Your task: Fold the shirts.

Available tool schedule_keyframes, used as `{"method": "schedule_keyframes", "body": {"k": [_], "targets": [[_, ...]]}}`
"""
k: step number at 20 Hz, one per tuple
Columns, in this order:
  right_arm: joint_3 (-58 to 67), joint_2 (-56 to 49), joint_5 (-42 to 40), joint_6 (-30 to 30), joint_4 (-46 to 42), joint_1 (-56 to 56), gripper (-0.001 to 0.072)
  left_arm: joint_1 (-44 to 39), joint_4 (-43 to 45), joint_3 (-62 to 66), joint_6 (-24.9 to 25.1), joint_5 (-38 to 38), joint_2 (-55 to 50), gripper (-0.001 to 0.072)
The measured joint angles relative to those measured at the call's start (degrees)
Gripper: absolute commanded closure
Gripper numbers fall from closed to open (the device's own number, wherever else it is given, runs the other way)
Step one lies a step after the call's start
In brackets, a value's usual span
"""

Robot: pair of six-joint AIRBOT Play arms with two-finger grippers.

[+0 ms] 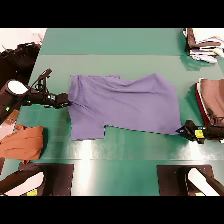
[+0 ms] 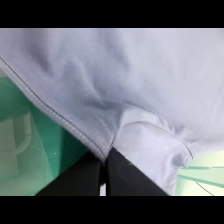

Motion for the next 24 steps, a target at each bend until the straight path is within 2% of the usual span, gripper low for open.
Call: {"method": "schedule_keyframes", "body": {"k": [1, 5, 9, 15, 20, 24], "targets": [[0.0, 0.0, -0.7, 0.1, 0.0, 1.0, 0.0693, 0.0, 0.0, 0.0, 0.0, 0.0, 0.0, 0.0682], [2.7, 0.4, -1.5, -0.5, 0.0, 5.3, 0.0694, 0.0, 0.6, 0.8, -0.1, -0.6, 2.2, 0.0683], [15.7, 4.9, 0.0, -1.2, 0.1, 9.4, 0.0694, 0.0, 4.5, 8.3, -1.1, -3.0, 9.7, 0.0682], [46.6, 11.1, 0.9, -1.5, -0.6, 11.6, 0.0694, 0.0, 7.8, 36.0, -3.2, -8.6, 18.2, 0.0683], [68.6, 12.7, 3.7, -0.5, -6.5, 12.0, 0.0695, 0.0, 8.3, 60.9, -4.4, -10.7, 19.8, 0.0684], [81.3, 10.5, 7.9, 1.6, -12.2, 12.0, 0.0695, 0.0, 8.4, 70.1, -4.9, -9.6, 20.0, 0.0684]]}}
